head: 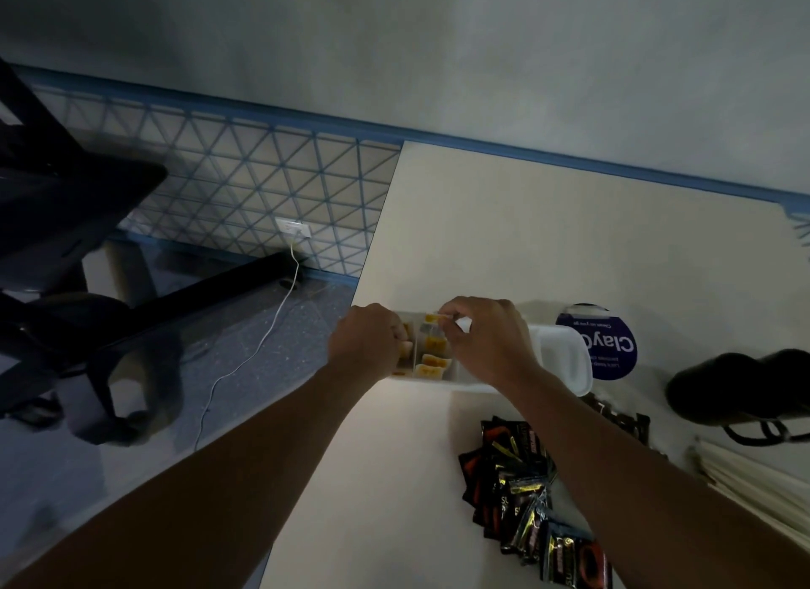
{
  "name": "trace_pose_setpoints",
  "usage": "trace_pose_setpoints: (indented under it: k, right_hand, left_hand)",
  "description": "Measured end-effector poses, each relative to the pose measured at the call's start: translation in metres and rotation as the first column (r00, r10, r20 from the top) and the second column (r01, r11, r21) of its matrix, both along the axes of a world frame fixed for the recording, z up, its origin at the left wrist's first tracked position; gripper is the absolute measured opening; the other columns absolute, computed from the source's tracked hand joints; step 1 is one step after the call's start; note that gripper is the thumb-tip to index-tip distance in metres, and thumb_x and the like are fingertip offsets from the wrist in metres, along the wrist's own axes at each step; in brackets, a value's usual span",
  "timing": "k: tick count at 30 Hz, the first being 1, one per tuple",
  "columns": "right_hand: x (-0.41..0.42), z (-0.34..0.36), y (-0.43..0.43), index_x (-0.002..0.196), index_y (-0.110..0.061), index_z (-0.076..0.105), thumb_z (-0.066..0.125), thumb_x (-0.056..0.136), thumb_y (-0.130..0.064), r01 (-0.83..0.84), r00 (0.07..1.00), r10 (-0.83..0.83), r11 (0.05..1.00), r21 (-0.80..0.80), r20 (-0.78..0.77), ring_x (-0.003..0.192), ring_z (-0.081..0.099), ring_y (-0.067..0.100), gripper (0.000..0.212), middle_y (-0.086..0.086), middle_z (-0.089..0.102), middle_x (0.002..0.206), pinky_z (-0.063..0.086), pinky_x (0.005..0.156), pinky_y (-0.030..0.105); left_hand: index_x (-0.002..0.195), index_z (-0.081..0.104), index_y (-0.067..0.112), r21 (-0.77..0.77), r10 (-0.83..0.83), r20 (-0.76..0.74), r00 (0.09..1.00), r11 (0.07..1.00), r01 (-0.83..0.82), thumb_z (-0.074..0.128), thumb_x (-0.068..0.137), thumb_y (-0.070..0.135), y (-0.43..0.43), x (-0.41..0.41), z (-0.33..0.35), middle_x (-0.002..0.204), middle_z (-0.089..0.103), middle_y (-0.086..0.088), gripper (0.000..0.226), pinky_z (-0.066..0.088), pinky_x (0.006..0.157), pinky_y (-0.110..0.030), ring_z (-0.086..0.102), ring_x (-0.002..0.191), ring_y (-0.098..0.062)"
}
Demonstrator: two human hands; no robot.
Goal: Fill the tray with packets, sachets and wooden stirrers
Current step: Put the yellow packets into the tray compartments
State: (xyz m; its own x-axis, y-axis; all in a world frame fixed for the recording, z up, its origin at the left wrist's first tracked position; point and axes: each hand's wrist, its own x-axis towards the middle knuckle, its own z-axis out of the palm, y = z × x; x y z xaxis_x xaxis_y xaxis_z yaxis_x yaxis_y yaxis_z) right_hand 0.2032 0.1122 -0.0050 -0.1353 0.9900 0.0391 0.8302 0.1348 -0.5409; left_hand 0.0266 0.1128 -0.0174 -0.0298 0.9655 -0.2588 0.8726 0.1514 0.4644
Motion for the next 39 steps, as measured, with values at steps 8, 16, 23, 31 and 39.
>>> trace_pose_setpoints:
  k: [8,16,23,31,39]
  right_hand:
    - [0.002,-0.002,-0.002,0.092,-0.028,0.076,0.069,0.085,-0.027,-0.028,0.999,0.027,1.000,-0.014,-0.031,0.076,0.068,0.008,0.010,-0.016,0.075,0.086,0.057,0.075,0.032]
    - [0.008,-0.006,-0.007,0.093,-0.029,0.075,0.070,0.084,-0.027,-0.026,1.000,0.026,0.998,-0.065,-0.006,0.070,0.063,0.006,0.010,-0.016,0.074,0.089,0.057,0.072,0.033]
    - [0.009,-0.003,-0.003,0.091,-0.029,0.075,0.070,0.085,-0.027,0.038,0.997,-0.036,0.999,0.021,-0.071,0.069,0.063,0.003,0.008,-0.018,0.073,0.085,0.053,0.069,0.025]
    - [0.012,-0.005,-0.003,0.087,-0.029,0.073,0.070,0.083,-0.024,0.044,0.998,-0.044,0.999,0.009,-0.046,0.064,0.063,0.009,0.007,-0.016,0.073,0.083,0.056,0.066,0.032]
    - [0.010,-0.007,-0.004,0.091,-0.028,0.072,0.069,0.081,-0.024,0.009,0.996,-0.004,0.999,-0.050,0.087,0.076,0.066,0.015,0.011,-0.012,0.074,0.088,0.057,0.069,0.035]
  left_hand:
    - [0.085,0.076,0.026,-0.004,-0.045,0.035,0.998,0.999,0.045,0.066,0.084,0.019,-0.001,-0.004,-0.002,0.087,0.074,0.002,0.013,0.060,0.069,-0.035,0.068,0.073,-0.016]
    - [0.090,0.075,0.028,-0.014,-0.011,0.086,0.996,1.000,0.012,0.062,0.083,0.016,-0.005,-0.004,0.001,0.095,0.073,0.001,0.020,0.060,0.075,-0.039,0.068,0.084,-0.020]
    - [0.096,0.074,0.026,0.059,-0.051,0.086,0.995,0.997,0.046,0.058,0.088,0.016,0.000,0.004,0.009,0.099,0.073,0.001,0.021,0.058,0.081,-0.038,0.066,0.094,-0.019]
    - [0.098,0.072,0.030,0.024,-0.131,-0.026,0.991,0.991,0.131,0.053,0.090,0.024,0.004,0.023,0.012,0.098,0.066,0.003,0.021,0.039,0.065,-0.026,0.060,0.089,-0.021]
    - [0.098,0.071,0.022,0.065,-0.048,0.045,0.998,0.997,0.045,0.060,0.085,0.011,-0.001,0.029,0.014,0.101,0.066,-0.002,0.020,0.044,0.068,-0.027,0.063,0.090,-0.022]
